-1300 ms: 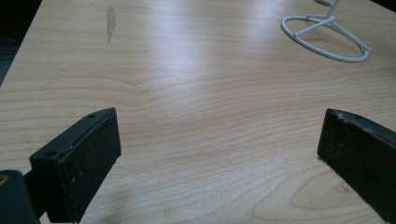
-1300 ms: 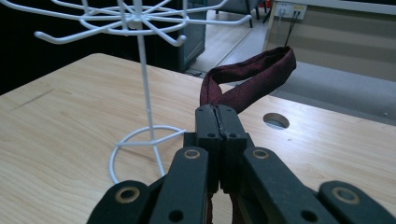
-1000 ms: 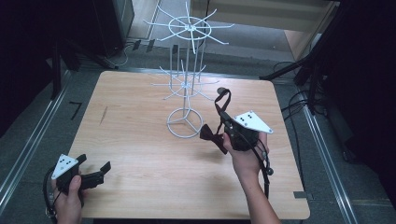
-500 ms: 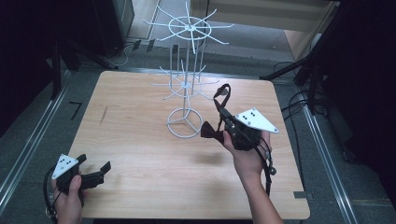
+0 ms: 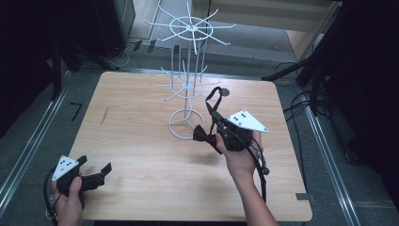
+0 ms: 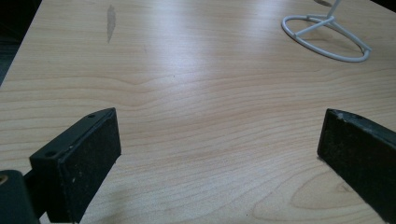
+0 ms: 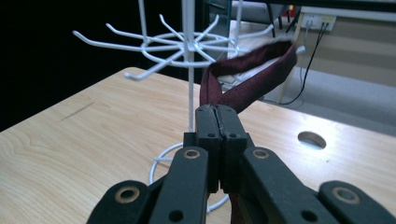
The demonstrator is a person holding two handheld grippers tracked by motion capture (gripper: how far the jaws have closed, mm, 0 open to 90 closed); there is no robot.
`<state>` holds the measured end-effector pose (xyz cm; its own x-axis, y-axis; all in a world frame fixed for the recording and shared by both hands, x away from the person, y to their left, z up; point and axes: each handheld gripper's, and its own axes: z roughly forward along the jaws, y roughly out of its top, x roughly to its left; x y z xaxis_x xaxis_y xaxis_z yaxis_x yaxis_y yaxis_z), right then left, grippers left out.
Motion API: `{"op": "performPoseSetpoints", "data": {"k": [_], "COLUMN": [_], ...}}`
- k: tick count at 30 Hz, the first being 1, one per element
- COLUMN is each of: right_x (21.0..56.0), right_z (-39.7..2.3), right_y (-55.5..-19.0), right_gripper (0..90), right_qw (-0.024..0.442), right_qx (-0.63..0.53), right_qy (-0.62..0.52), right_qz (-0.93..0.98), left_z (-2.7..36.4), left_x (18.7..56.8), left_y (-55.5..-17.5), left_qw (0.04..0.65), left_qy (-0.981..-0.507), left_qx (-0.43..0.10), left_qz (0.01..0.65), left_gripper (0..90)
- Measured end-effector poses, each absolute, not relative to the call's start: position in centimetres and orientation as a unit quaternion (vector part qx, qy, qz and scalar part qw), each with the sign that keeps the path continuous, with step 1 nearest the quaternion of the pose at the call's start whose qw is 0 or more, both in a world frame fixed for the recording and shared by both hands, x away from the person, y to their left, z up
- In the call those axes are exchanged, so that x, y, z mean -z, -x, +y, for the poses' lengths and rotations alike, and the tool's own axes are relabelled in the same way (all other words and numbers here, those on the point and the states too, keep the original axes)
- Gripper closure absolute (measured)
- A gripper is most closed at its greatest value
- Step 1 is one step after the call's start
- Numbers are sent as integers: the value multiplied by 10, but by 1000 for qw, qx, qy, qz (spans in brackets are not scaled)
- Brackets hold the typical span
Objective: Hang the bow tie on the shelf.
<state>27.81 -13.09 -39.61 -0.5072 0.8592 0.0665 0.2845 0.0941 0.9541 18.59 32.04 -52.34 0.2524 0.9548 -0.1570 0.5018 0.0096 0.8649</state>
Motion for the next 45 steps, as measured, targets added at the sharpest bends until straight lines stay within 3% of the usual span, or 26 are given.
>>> {"op": "performPoseSetpoints", "data": {"k": [45], "right_x": [456], "right_z": [-92], "right_y": [-339], "right_gripper": [874], "right_qw": [223], "right_qx": [-478], "right_qy": [-451], "right_qz": [720], "left_z": [321], "left_x": [524], "left_y": [-186], "left_qw": [445], "left_qy": [-655], "left_qx": [-254], "left_qz": [555], "left_gripper": [1]}}
